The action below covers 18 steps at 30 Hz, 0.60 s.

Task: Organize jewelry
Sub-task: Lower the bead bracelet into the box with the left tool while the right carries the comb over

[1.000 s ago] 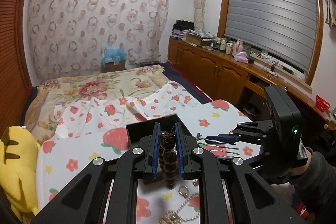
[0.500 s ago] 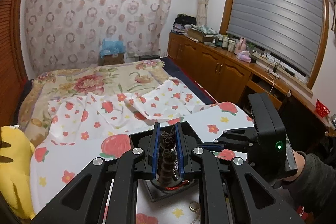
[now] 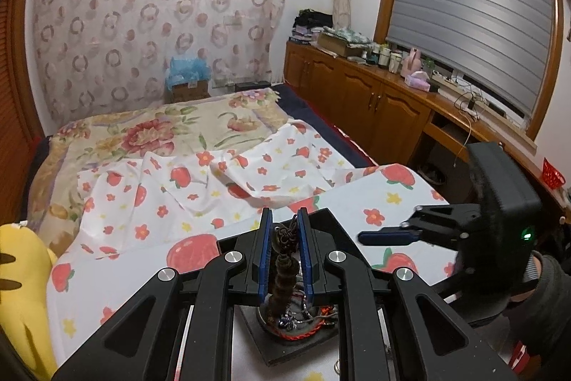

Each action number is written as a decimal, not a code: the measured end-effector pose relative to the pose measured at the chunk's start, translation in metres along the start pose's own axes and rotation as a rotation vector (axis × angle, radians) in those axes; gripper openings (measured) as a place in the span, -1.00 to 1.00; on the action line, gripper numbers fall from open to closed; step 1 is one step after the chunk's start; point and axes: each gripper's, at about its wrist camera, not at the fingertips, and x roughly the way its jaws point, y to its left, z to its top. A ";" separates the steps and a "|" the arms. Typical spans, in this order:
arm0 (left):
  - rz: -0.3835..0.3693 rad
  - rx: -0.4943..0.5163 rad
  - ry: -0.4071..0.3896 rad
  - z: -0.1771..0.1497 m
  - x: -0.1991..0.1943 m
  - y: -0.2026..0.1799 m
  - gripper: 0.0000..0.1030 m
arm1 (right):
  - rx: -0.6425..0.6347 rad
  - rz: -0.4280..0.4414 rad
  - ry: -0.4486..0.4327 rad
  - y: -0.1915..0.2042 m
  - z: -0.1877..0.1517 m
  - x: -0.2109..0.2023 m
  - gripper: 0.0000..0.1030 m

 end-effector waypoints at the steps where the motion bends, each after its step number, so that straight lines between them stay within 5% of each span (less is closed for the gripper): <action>1: 0.001 0.000 0.004 0.000 0.002 0.000 -0.75 | 0.005 -0.004 -0.003 -0.001 -0.002 -0.001 0.10; 8: 0.003 0.005 0.003 0.002 0.006 -0.001 -0.71 | 0.046 -0.015 -0.029 -0.010 -0.019 -0.018 0.10; 18: 0.050 0.010 0.020 -0.042 -0.005 -0.003 -0.03 | 0.072 -0.029 -0.026 0.001 -0.053 -0.042 0.10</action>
